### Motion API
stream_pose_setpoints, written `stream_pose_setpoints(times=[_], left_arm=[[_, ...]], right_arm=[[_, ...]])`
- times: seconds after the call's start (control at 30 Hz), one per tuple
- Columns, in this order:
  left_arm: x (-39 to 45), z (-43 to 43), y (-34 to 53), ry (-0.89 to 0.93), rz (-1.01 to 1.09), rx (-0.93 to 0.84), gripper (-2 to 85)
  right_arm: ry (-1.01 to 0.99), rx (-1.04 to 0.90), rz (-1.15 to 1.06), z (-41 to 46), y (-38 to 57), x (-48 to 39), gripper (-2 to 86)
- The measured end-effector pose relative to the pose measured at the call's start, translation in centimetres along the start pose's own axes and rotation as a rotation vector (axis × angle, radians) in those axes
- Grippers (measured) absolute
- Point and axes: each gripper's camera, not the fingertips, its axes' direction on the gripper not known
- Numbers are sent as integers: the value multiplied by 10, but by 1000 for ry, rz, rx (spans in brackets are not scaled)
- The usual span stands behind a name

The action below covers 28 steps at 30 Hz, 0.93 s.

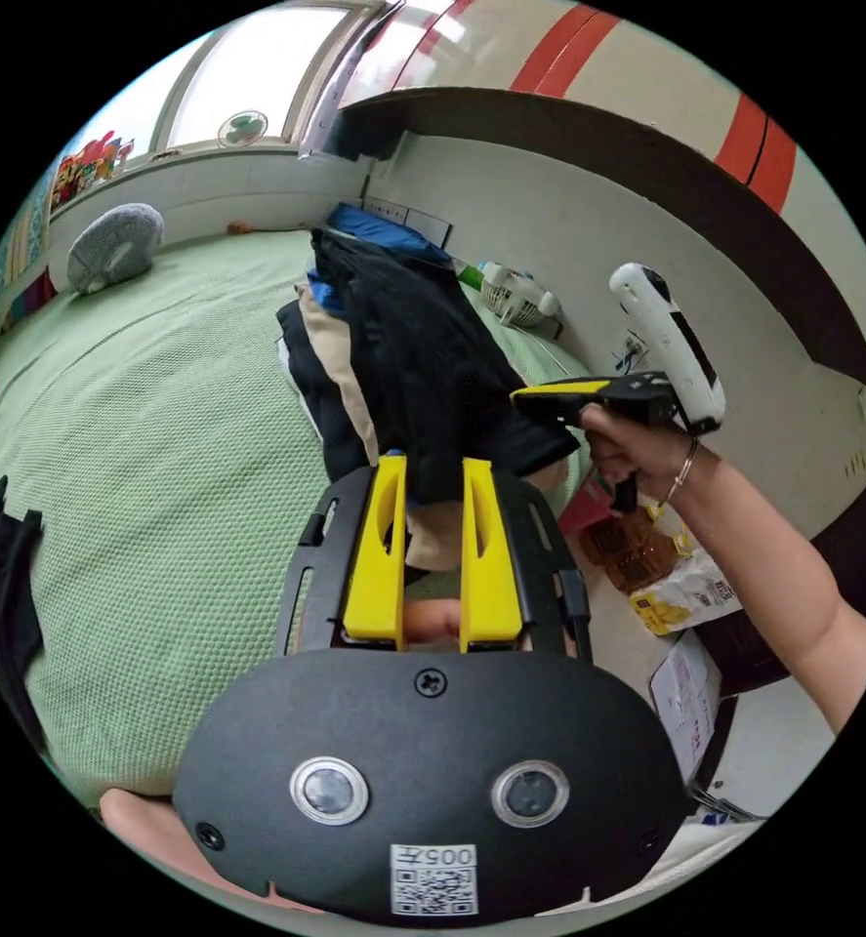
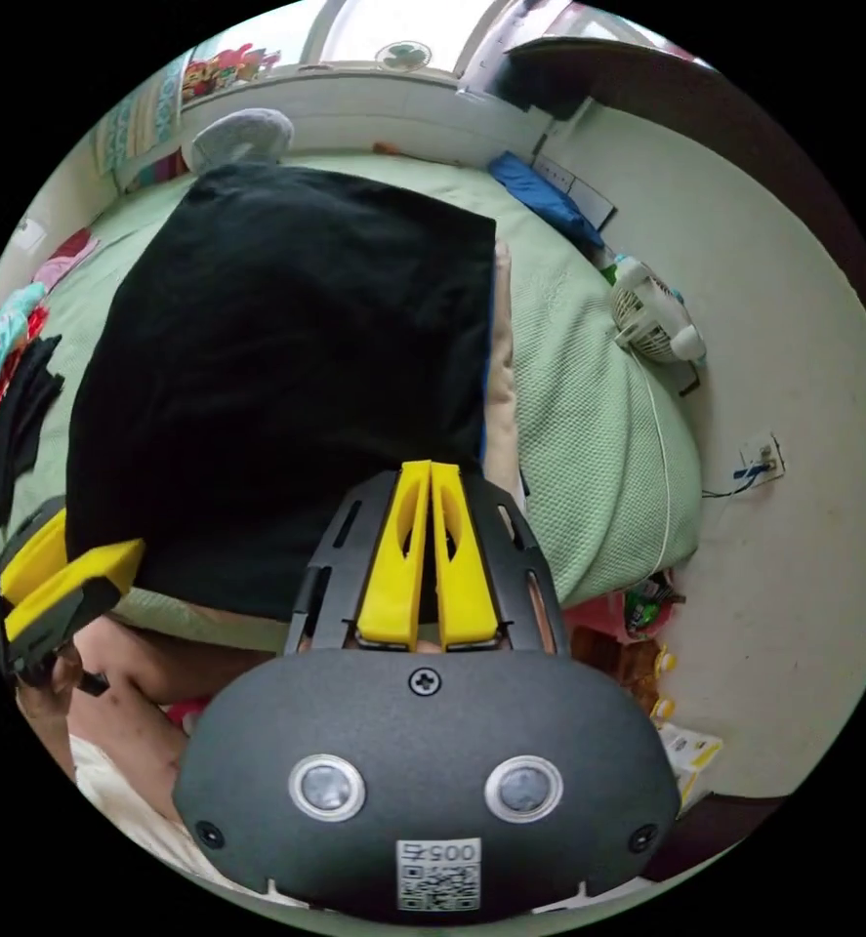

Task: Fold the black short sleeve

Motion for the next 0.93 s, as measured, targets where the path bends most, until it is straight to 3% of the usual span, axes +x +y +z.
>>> stream_pose_setpoints(times=[0.1, 0.23, 0.37, 0.53, 0.73, 0.93], left_arm=[[-28, -29, 12, 24, -12, 14, 93], [-75, -67, 39, -21, -72, 66, 62], [-124, -107, 69, -51, -146, 89, 49], [-187, -164, 106, -175, -248, 73, 71], [-275, -244, 168, -282, -400, 107, 87], [-363, -301, 223, -457, -562, 116, 80]], right_arm=[[-116, 24, 157, -18, 5, 20, -10], [-226, 230, 321, -45, 20, 12, -10], [-182, 360, 158, -58, 14, -53, -10], [-69, 252, 39, -21, -10, -111, -12], [-161, 222, 92, -27, -3, -126, -13], [-308, 358, -86, -68, 35, -198, -12]])
